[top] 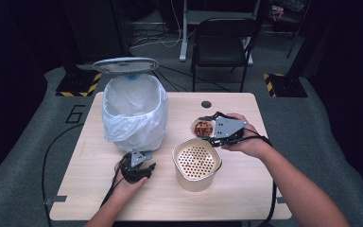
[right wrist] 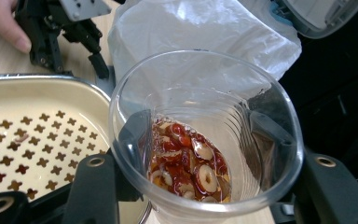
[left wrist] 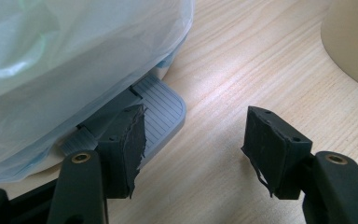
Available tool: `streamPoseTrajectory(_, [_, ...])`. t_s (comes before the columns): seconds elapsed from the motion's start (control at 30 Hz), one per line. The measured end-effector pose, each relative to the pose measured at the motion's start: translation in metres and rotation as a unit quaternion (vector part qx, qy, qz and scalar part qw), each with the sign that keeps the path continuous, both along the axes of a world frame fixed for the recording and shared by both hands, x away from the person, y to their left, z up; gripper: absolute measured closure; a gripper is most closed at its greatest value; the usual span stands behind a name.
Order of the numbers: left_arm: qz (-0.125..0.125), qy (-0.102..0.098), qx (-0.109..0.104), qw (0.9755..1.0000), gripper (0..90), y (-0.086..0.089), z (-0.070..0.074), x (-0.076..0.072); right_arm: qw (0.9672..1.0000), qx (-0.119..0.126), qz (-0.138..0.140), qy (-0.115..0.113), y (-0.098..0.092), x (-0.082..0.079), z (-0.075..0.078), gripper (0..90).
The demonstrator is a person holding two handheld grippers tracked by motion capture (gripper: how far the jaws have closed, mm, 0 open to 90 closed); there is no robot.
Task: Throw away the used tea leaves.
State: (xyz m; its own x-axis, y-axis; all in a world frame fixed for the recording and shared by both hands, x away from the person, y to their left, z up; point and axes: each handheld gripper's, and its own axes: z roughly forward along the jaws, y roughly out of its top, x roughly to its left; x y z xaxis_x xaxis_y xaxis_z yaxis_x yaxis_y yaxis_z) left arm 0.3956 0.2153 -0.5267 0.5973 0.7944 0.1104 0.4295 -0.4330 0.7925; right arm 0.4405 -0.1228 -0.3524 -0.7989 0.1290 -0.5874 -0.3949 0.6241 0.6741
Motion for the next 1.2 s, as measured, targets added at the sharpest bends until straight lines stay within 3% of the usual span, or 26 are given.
streamPoseTrajectory(0.07, [0.000,0.000,-0.001,1.0000,38.6,0.000,0.000,0.000,0.9995,-0.016,0.006,-0.027,0.002,-0.004,-0.001,44.7])
streamPoseTrajectory(0.13, [0.000,0.000,-0.001,1.0000,38.6,0.000,0.000,0.000,0.9992,-0.022,0.006,-0.032,0.003,-0.006,-0.002,44.8])
streamPoseTrajectory(0.3, [0.000,0.000,0.000,1.0000,38.6,0.000,0.000,0.000,0.9963,-0.044,0.003,-0.074,0.005,-0.012,-0.003,45.5])
streamPoseTrajectory(0.57, [0.000,-0.001,0.000,1.0000,38.6,0.000,0.000,0.000,0.9916,-0.069,0.005,-0.109,0.010,-0.020,-0.008,45.9])
streamPoseTrajectory(0.6, [0.000,-0.001,0.000,1.0000,38.6,0.000,0.000,0.000,0.9875,-0.088,0.008,-0.131,0.011,-0.022,-0.010,45.9])
streamPoseTrajectory(0.63, [0.000,-0.001,0.000,1.0000,38.6,0.000,0.000,0.000,0.9875,-0.088,0.008,-0.131,0.011,-0.022,-0.010,45.9])
streamPoseTrajectory(0.73, [0.000,-0.001,0.000,1.0000,38.6,0.000,0.000,0.000,0.9804,-0.119,0.015,-0.156,0.016,-0.026,-0.013,46.1])
streamPoseTrajectory(0.77, [0.000,-0.001,0.000,1.0000,38.6,0.000,0.000,0.000,0.9804,-0.119,0.015,-0.156,0.016,-0.026,-0.013,46.1])
streamPoseTrajectory(0.9, [0.000,0.000,0.000,1.0000,38.6,0.000,0.000,0.000,0.9725,-0.144,0.022,-0.182,0.019,-0.031,-0.015,46.4])
streamPoseTrajectory(1.03, [0.000,0.000,0.000,1.0000,38.6,0.000,0.000,0.000,0.9611,-0.168,0.025,-0.218,0.022,-0.034,-0.016,46.6])
streamPoseTrajectory(1.2, [0.000,-0.001,0.000,1.0000,38.6,0.000,0.000,0.000,0.9445,-0.199,0.028,-0.259,0.024,-0.037,-0.019,46.8])
